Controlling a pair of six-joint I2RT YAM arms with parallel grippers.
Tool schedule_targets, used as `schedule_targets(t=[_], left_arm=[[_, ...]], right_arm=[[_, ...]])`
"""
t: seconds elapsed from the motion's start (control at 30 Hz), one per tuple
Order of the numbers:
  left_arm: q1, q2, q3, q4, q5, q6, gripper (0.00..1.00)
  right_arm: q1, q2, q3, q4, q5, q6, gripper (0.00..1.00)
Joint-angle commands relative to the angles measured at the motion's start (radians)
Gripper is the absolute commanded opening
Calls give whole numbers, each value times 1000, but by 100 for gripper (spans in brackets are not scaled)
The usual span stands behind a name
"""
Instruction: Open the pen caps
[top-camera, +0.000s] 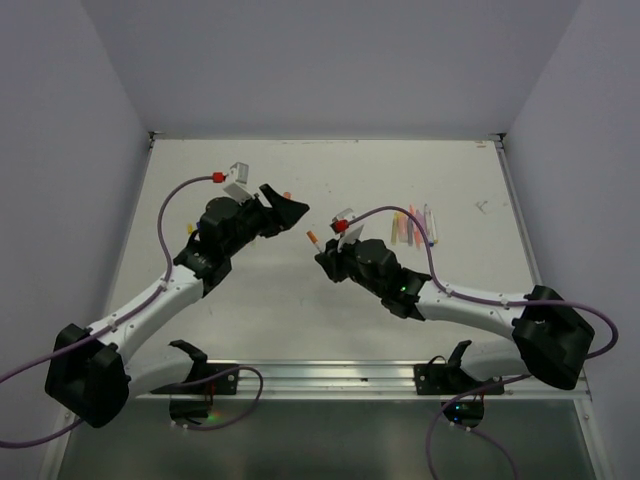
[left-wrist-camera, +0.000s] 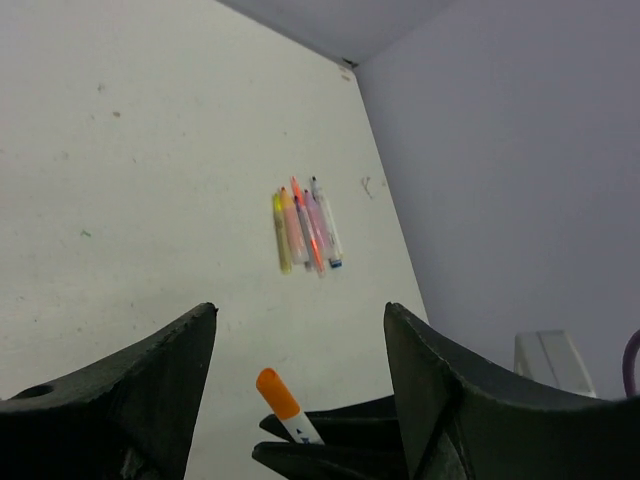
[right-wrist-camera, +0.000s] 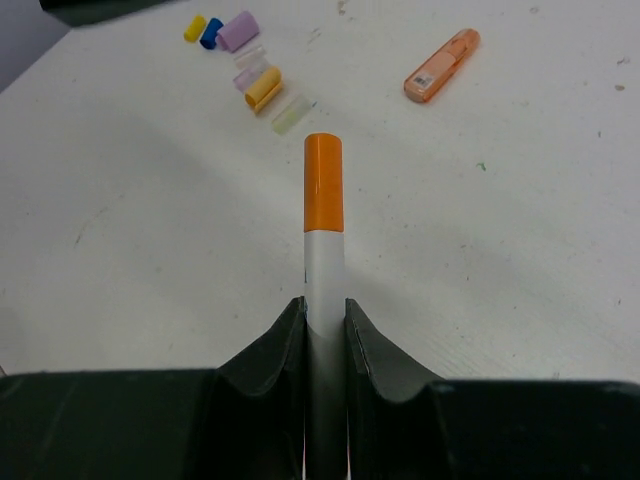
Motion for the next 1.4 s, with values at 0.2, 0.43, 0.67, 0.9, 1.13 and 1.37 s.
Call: schedule_targets(t=[0.2, 0.43, 0.67, 0.9, 1.13, 1.37], left_arm=[[-69, 36, -35, 25, 3, -43, 68], [-78, 64, -37, 64, -6, -70, 61], [-90, 81, -35, 98, -11, -101, 51], [-102, 100, -32, 107, -12, -104, 50], [-109, 104, -26, 110, -21, -101, 47], [-110, 104, -26, 108, -21, -99, 38]], right_arm=[[1, 6, 91, 98, 25, 7, 0], [2, 30, 108, 106, 2, 12, 0], [1, 49, 115, 121, -2, 13, 0], [2, 58, 121, 126, -8, 13, 0], [4, 65, 121, 131, -12, 16, 0], [2, 69, 124, 132, -18, 18, 0]])
